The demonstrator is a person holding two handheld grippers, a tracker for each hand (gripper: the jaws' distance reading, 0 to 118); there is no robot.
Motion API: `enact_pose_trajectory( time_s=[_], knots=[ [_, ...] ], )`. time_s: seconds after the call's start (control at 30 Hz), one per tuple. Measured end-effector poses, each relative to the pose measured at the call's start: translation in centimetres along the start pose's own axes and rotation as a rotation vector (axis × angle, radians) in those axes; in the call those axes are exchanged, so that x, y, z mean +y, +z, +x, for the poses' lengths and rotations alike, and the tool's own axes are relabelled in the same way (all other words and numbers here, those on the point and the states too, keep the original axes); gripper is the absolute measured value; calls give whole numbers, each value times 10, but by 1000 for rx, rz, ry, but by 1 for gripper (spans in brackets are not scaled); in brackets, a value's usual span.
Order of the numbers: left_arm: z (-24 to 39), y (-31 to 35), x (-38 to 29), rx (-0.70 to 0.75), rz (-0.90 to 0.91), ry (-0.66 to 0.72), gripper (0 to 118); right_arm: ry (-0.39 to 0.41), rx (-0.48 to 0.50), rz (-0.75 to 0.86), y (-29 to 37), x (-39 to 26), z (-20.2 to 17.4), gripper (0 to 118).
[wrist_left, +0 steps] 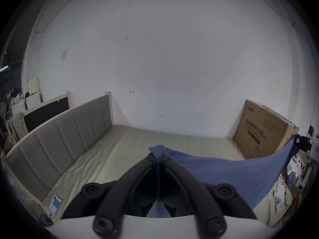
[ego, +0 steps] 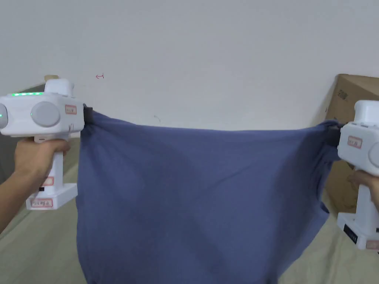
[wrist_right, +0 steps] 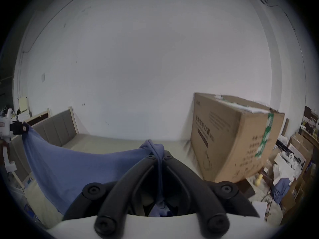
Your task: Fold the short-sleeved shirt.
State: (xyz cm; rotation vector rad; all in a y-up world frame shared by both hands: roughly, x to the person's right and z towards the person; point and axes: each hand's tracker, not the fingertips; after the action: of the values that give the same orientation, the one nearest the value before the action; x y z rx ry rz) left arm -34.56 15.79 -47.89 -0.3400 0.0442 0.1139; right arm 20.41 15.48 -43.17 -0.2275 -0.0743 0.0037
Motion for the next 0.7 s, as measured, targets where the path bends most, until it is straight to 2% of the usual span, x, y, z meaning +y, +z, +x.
enact_pose_trajectory(
  time_s=[0.1,0.37,0.47,0.5,0.7],
  knots=[
    [9,-11,30,23,62,-26,2,34,-2,51,-17,35,0,1],
    [26,-67,79,33,167,-44,2,-19,34,131,-63,82,9,1],
    [34,-97,83,30,186,-65,2,5,31,138,-84,77,9,1],
    [35,-106,80,59,137,-70,2,11,30,135,-91,72,9,1],
    [37,-160,37,68,126,-85,2,0,47,95,-135,17,12,1]
  ],
)
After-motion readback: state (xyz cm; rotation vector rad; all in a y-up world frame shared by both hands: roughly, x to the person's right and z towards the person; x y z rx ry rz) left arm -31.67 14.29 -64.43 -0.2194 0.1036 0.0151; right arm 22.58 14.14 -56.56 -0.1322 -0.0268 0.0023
